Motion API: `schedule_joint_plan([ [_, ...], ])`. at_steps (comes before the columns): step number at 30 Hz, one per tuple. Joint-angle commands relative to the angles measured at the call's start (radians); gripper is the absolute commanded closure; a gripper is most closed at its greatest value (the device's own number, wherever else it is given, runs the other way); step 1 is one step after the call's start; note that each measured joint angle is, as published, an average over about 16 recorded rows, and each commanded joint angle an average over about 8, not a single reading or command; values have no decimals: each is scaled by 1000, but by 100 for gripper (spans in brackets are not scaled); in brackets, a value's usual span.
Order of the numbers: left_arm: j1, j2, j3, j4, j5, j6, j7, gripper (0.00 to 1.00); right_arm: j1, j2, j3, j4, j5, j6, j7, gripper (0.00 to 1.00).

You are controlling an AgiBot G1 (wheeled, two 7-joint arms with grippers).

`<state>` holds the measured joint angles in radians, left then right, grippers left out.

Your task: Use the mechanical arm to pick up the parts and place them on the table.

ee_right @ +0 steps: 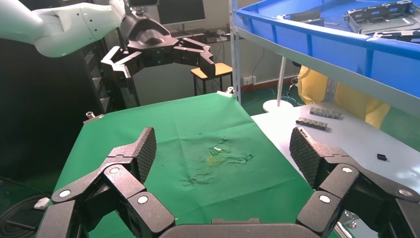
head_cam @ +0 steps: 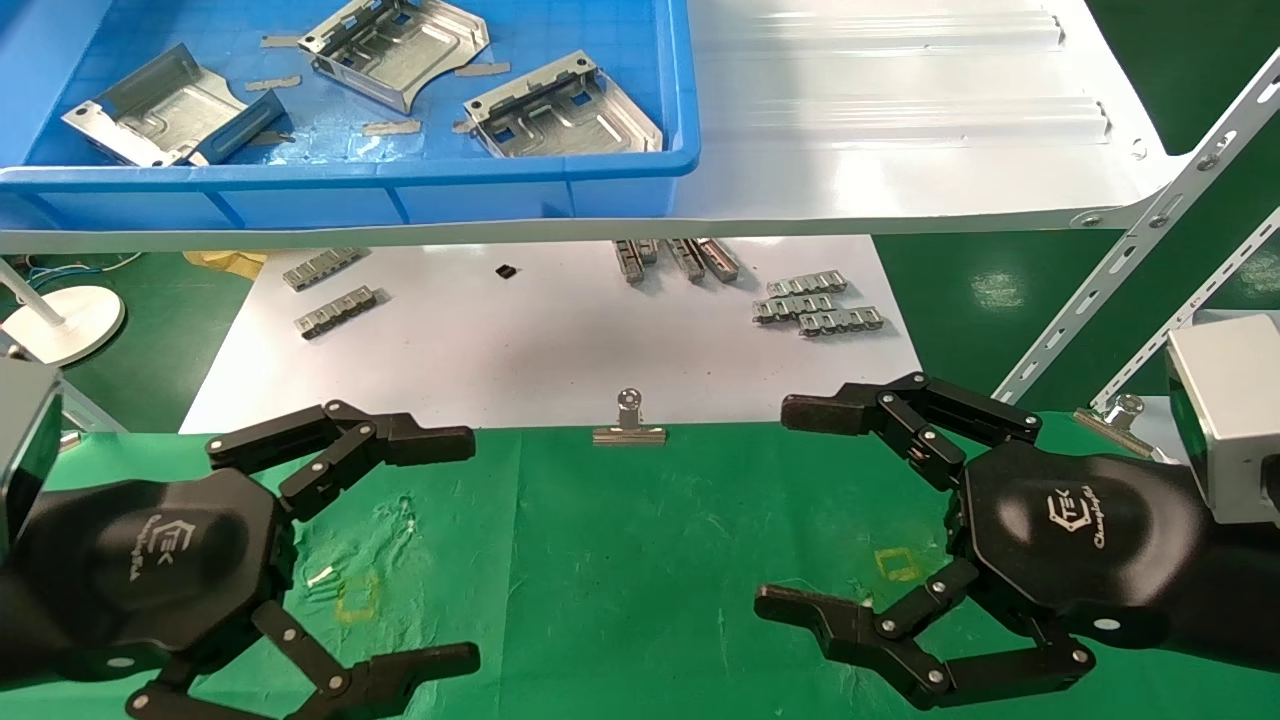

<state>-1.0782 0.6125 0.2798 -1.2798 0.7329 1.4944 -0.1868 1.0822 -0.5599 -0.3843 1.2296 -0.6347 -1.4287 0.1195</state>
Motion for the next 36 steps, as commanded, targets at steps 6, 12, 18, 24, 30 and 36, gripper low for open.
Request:
schedule_joint_plan([
  [6,0,0,0,0,0,0,0,0,0,0,0,0,0,0,0,62],
  [12,0,0,0,0,0,0,0,0,0,0,0,0,0,0,0,100],
  [18,0,0,0,0,0,0,0,0,0,0,0,0,0,0,0,100],
  [24,0,0,0,0,0,0,0,0,0,0,0,0,0,0,0,100],
  [30,0,0,0,0,0,0,0,0,0,0,0,0,0,0,0,100],
  [36,0,0,0,0,0,0,0,0,0,0,0,0,0,0,0,100],
])
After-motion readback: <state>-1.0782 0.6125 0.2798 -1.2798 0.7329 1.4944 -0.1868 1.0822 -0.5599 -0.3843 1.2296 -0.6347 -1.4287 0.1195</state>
